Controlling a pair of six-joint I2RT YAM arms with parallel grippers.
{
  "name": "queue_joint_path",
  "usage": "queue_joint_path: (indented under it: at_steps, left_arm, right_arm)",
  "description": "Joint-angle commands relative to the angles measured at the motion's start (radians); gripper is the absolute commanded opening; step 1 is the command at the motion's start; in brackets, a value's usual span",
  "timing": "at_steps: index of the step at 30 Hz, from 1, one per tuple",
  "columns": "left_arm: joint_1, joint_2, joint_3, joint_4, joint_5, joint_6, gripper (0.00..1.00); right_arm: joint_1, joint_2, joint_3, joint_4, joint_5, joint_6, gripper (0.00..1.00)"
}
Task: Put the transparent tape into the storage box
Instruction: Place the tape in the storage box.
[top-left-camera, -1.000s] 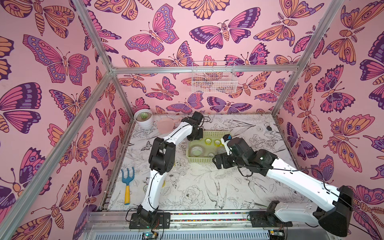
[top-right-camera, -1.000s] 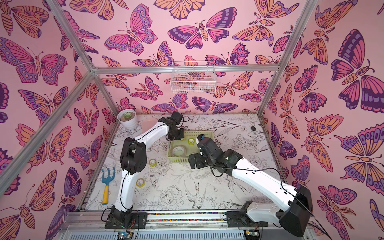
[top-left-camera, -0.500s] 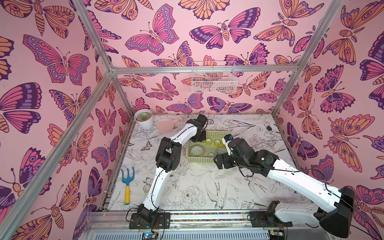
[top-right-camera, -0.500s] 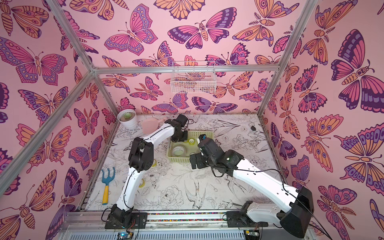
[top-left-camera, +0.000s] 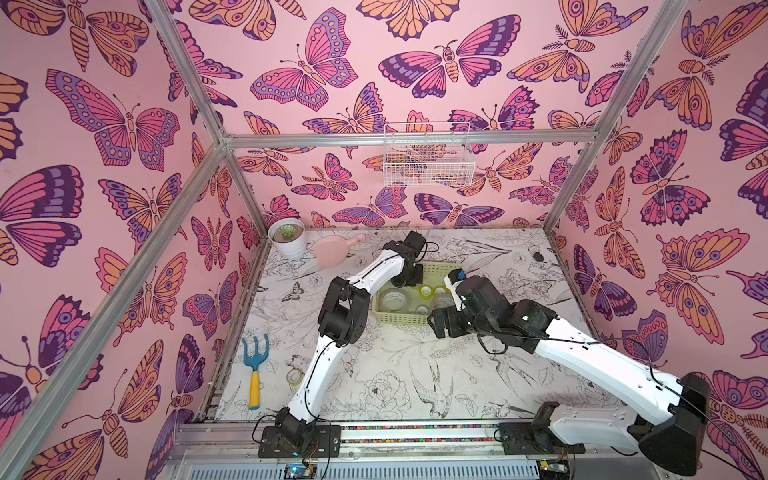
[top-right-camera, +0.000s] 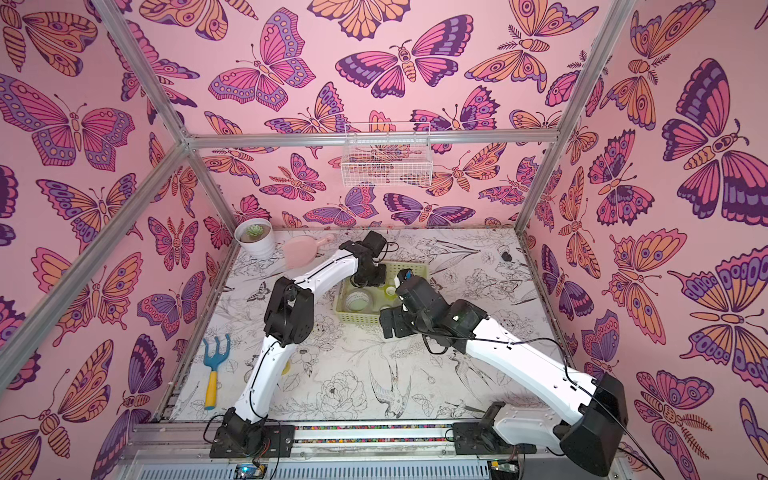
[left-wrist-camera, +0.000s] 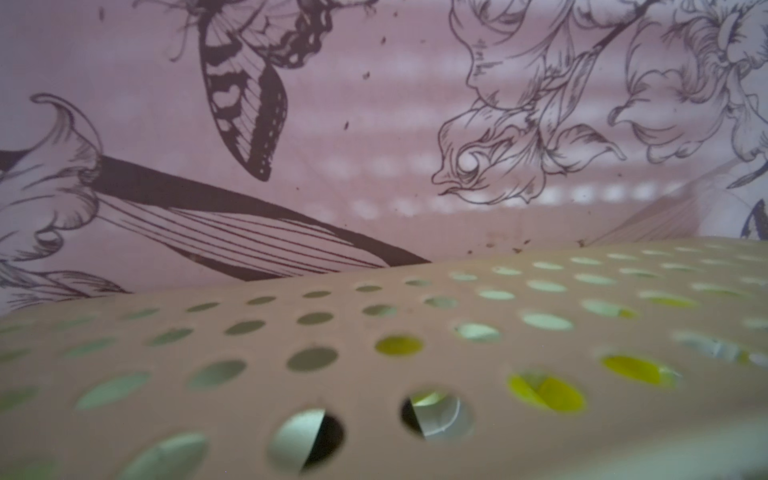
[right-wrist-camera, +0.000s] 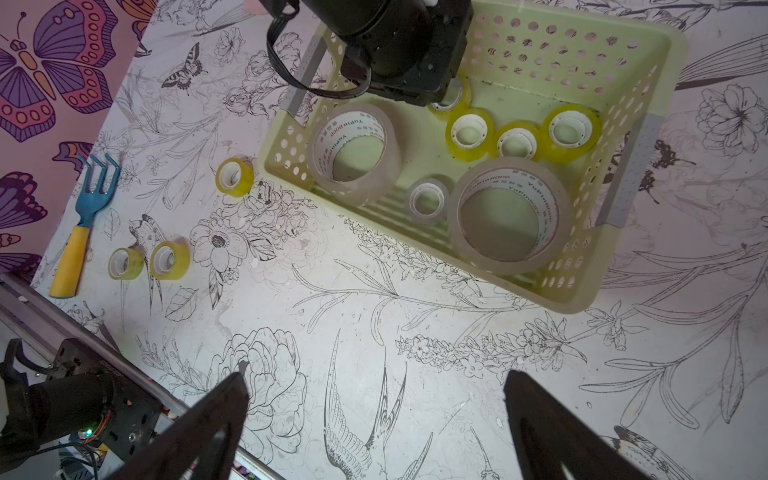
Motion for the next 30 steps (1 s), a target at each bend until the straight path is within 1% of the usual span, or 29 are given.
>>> queue_joint_path:
  at_steps: [1,5,8,9,11,12,13,18,24,25,28,29,30]
  left_arm:
    - [0.005,0.010,-0.006,-0.014,-0.001,-0.010,0.11]
    - [0.005,0.002,-0.004,-0.014,0.001,-0.009,0.12]
    - [0.004,0.014,0.001,-0.014,0.024,-0.014,0.12]
    - [0.004,0.018,0.001,-0.014,0.029,-0.018,0.14]
    - [0.002,0.019,0.000,-0.015,0.028,-0.024,0.29]
    - [0.002,0.019,-0.001,-0.015,0.027,-0.024,0.34]
    - [0.003,0.016,-0.003,-0.015,0.025,-0.024,0.35]
    - [0.002,0.006,0.001,-0.016,0.024,-0.027,0.36]
    - [0.002,-0.043,-0.005,-0.018,0.022,-0.035,0.43]
    - [0.004,-0.057,-0.005,-0.020,0.020,-0.036,0.45]
    - [0.004,-0.102,-0.009,-0.026,0.010,-0.035,0.57]
    - [0.005,-0.117,-0.013,-0.026,0.009,-0.036,0.58]
    - [0.007,-0.135,-0.019,-0.026,0.004,-0.038,0.62]
  right_arm:
    - [-0.009,0.000,-0.010,-0.013,0.000,0.004,0.99]
    - [-0.009,0.003,-0.009,-0.009,-0.006,0.005,0.99]
    - [-0.008,0.002,-0.009,-0.007,-0.007,0.004,0.99]
    - [-0.009,0.003,-0.009,-0.007,-0.007,0.005,0.99]
    - [-0.009,0.002,-0.010,-0.007,-0.011,0.006,0.99]
    - [-0.009,0.001,-0.011,-0.010,-0.012,0.006,0.99]
    - [-0.009,0.001,-0.012,-0.009,-0.012,0.007,0.99]
    - [-0.009,-0.009,-0.018,-0.009,-0.011,0.012,0.99]
    - [-0.010,-0.020,-0.024,-0.009,-0.006,0.012,0.99]
    - [-0.009,-0.022,-0.026,-0.006,-0.006,0.012,0.99]
    - [-0.009,-0.027,-0.028,0.000,-0.002,0.008,0.99]
    - [-0.009,-0.027,-0.027,0.002,-0.001,0.005,0.99]
    - [-0.010,-0.027,-0.027,0.004,-0.003,0.003,0.99]
